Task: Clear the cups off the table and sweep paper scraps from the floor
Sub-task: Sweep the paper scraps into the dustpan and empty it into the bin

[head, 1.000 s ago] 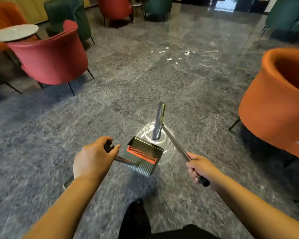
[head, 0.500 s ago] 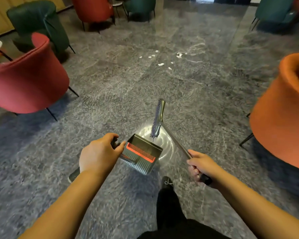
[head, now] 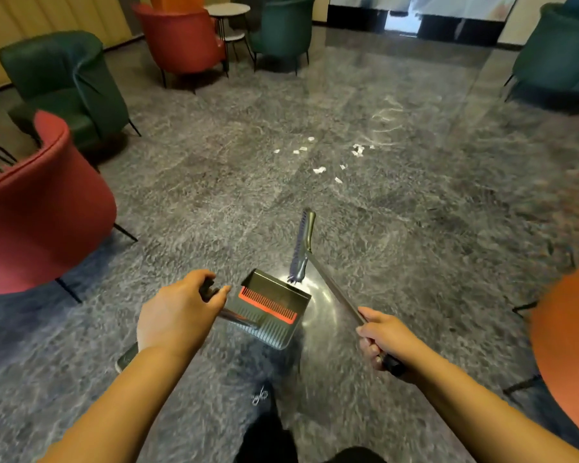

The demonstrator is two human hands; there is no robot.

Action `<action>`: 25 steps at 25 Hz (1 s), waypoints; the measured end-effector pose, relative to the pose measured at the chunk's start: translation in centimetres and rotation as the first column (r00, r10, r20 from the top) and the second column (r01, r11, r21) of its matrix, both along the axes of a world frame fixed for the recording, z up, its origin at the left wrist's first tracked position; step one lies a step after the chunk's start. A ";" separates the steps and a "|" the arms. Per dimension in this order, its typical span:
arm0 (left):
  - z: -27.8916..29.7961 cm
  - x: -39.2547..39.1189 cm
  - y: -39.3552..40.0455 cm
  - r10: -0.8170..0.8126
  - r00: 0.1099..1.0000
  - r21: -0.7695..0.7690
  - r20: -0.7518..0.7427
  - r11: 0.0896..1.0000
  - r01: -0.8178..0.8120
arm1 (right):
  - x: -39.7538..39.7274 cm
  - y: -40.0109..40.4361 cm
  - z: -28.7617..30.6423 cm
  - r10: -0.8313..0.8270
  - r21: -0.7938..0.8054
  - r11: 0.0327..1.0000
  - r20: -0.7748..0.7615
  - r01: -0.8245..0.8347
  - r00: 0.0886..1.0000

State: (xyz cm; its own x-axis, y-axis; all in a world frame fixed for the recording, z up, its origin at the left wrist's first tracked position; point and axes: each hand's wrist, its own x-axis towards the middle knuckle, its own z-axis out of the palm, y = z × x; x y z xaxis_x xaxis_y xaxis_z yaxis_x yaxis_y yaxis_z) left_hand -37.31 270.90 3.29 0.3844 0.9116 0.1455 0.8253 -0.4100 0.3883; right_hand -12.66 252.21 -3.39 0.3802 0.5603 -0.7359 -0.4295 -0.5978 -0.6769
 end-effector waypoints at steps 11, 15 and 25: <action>-0.3 16.4 28.7 -0.122 0.992 0.029 -0.042 0.992 0.123 | 14.2 26.4 -0.3 -0.089 0.068 0.994 -0.026 0.091 0.996; -1.4 23.2 37.6 -0.130 0.990 0.005 -0.056 0.991 0.130 | 21.1 35.2 -0.7 -0.081 0.063 0.995 -0.031 0.083 0.996; -1.2 38.9 59.6 -0.016 0.995 0.029 -0.095 0.999 0.019 | 39.0 58.6 -1.3 0.014 0.022 1.000 -0.032 -0.014 0.999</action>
State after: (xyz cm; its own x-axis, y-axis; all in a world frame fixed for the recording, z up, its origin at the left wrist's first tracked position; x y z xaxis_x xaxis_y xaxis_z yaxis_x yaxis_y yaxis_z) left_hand 1.60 330.47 2.06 0.4133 0.9006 0.1343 0.8505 -0.4345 0.2963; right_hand 26.39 310.83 -4.68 0.3488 0.5811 -0.7352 -0.4427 -0.5893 -0.6758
